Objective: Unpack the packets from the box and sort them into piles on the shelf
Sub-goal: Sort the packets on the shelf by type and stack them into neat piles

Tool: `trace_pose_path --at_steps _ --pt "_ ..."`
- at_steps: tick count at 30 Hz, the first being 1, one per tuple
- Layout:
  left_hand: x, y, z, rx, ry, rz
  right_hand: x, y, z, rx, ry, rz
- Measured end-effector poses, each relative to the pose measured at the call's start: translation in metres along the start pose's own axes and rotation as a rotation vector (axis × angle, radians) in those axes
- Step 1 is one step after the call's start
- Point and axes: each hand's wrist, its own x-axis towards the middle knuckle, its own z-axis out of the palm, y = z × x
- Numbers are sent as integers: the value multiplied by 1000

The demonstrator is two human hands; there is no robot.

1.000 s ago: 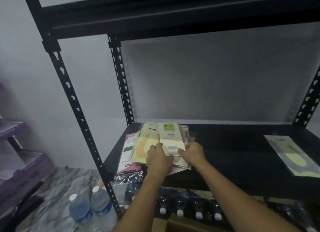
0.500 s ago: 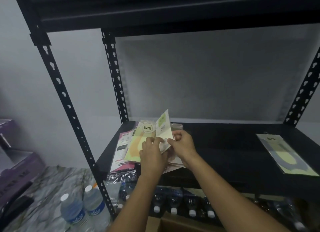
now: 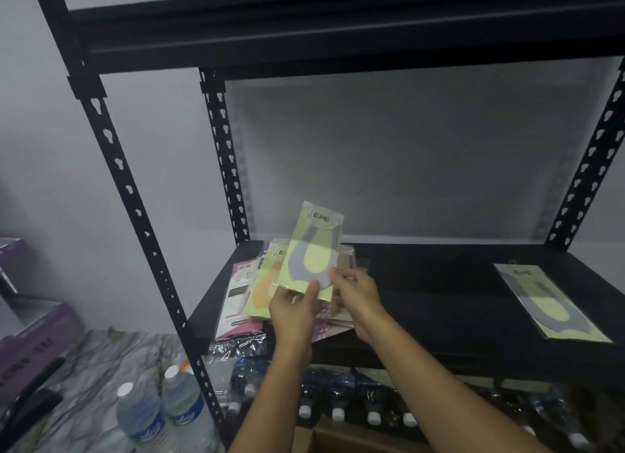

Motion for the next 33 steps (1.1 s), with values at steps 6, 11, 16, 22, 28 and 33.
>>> trace_pose_path --at_steps 6,11,16,22,28,33 --pt "-10 5 -11 36 -78 1 -1 -8 -10 103 3 -24" --pt "-7 9 -16 68 -46 56 -4 -8 -25 24 23 -61" --pt "-7 4 -13 214 -65 84 -10 -3 -41 -51 29 -123" --pt "-19 -3 0 248 -116 146 -13 3 -64 -107 111 -194" --pt "-30 -12 32 305 -175 151 -16 4 -99 -128 262 -253" --pt "-45 -36 86 357 -281 140 -16 -1 -162 -231 401 -270"
